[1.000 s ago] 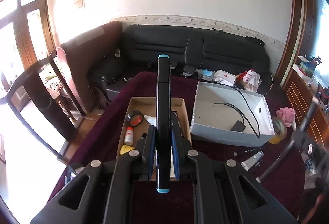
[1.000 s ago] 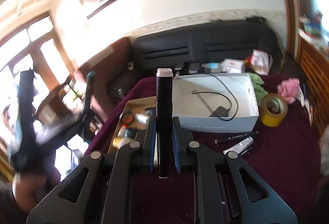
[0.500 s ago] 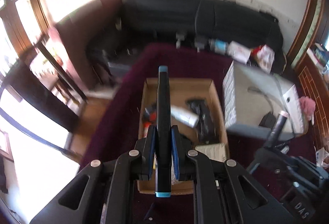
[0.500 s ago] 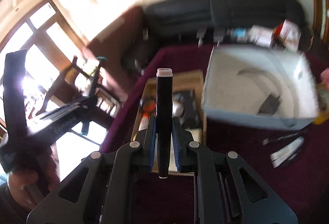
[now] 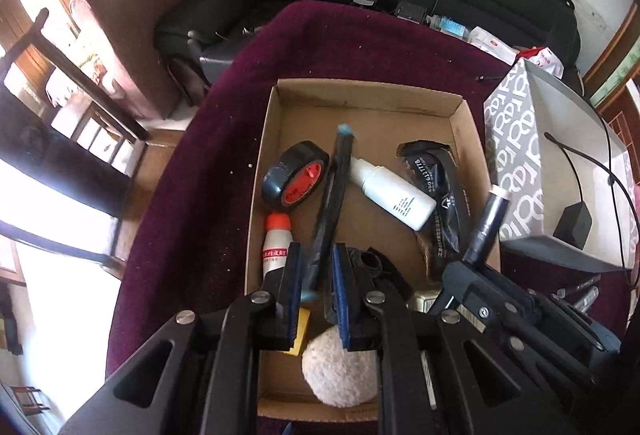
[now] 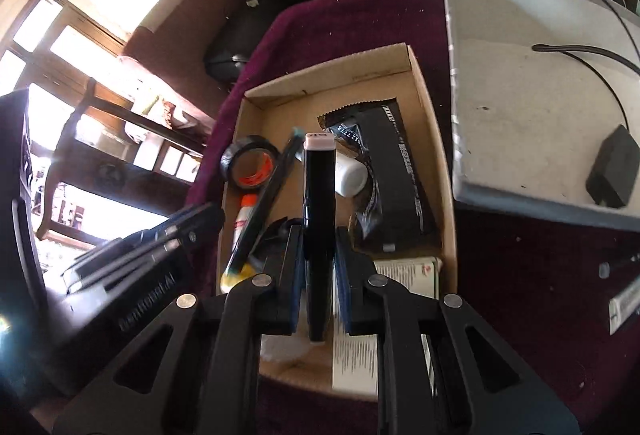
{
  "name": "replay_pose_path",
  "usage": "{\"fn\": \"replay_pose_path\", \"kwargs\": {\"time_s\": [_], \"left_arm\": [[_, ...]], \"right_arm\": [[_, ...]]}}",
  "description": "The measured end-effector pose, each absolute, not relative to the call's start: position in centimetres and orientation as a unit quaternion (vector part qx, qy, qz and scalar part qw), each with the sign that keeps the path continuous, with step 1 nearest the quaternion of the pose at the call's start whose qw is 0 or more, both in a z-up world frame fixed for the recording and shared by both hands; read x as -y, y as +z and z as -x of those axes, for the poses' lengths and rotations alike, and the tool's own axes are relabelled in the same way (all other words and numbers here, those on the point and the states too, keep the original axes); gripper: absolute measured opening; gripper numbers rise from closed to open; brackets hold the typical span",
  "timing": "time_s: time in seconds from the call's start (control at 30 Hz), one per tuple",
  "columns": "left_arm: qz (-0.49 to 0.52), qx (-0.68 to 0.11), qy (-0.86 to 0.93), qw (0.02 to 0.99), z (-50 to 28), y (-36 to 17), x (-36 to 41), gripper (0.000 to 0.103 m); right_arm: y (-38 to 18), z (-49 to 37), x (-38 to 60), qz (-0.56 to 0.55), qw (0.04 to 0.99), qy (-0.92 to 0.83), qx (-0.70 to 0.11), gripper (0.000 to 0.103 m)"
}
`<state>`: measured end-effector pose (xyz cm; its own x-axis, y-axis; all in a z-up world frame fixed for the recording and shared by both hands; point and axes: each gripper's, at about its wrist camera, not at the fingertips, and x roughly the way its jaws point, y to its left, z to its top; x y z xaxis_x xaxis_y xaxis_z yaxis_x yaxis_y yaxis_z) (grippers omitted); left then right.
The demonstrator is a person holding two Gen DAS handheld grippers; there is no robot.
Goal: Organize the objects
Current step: 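Carry both black markers into the cardboard tray and open both tools, then withdraw both open tools from the tray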
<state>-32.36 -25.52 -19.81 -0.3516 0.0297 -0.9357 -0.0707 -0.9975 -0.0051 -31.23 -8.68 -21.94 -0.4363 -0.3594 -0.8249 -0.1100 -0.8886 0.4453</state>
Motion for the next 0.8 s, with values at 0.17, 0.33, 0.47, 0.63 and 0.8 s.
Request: {"fn": "replay_pose_path", "kwargs": {"time_s": [0.17,0.33,0.47,0.63,0.8], "left_arm": [[0.556,0.004,0.831,0.014,32.6,-19.8,26.6,0.022],[0.534,0.022,0.845,-0.017,31.9,-18.0,27.5,0.075],[0.476,0.002,0.879,-0.023,29.8,-14.5,26.7,0.084],[0.401,-0.014,0.915,-0.027,26.0,-9.7,24.7,0.103],[0.364,-0.023,0.931,-0.011,21.9,-6.2,21.9,0.103]], "right_arm": [[-22.8,32.0,8.9,-0.524,0.055,-0.825,0.203,0.055],[-22.2,31.2,8.2,-0.504,0.047,-0.84,0.196,0.073],[-20.3,28.9,7.9,-0.478,0.052,-0.858,0.182,0.087],[-17.5,24.6,6.1,-0.434,0.04,-0.883,0.174,0.089],[-15.2,20.1,3.9,-0.396,0.025,-0.901,0.175,0.103]]}}
